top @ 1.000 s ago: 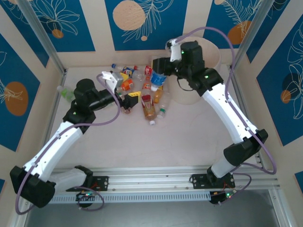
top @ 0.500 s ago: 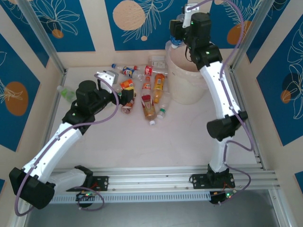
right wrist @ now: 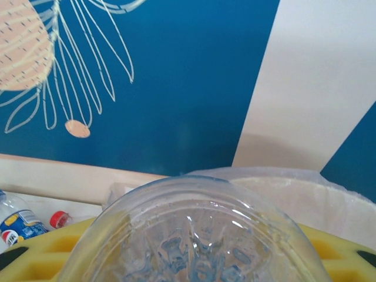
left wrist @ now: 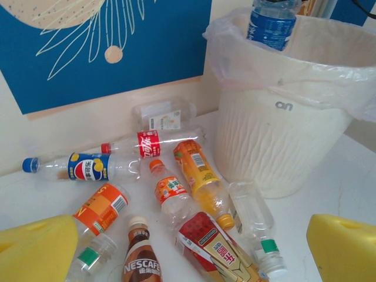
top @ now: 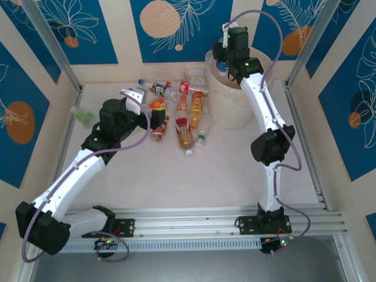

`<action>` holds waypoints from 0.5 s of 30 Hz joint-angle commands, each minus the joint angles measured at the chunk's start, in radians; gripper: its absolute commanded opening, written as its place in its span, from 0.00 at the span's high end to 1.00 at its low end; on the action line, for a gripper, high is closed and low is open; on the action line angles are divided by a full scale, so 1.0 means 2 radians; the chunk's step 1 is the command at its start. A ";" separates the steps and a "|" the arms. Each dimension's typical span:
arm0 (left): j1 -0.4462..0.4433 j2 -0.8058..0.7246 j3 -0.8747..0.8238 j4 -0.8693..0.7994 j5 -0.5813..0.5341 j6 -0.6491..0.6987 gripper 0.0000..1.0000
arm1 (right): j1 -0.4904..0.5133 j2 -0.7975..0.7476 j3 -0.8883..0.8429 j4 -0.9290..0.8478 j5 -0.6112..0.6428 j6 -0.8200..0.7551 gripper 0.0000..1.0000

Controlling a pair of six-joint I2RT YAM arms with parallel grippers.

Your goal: Put the plastic bottles in the bin

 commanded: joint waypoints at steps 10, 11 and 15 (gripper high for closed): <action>0.016 -0.001 -0.019 -0.003 -0.055 -0.042 0.00 | -0.036 0.041 0.007 -0.017 -0.024 0.030 0.49; 0.017 -0.001 -0.021 -0.002 -0.059 -0.046 0.00 | -0.039 0.045 0.008 -0.021 -0.026 0.033 0.45; 0.021 0.000 -0.026 0.002 -0.072 -0.056 0.00 | -0.043 0.053 0.015 -0.037 -0.024 0.036 0.36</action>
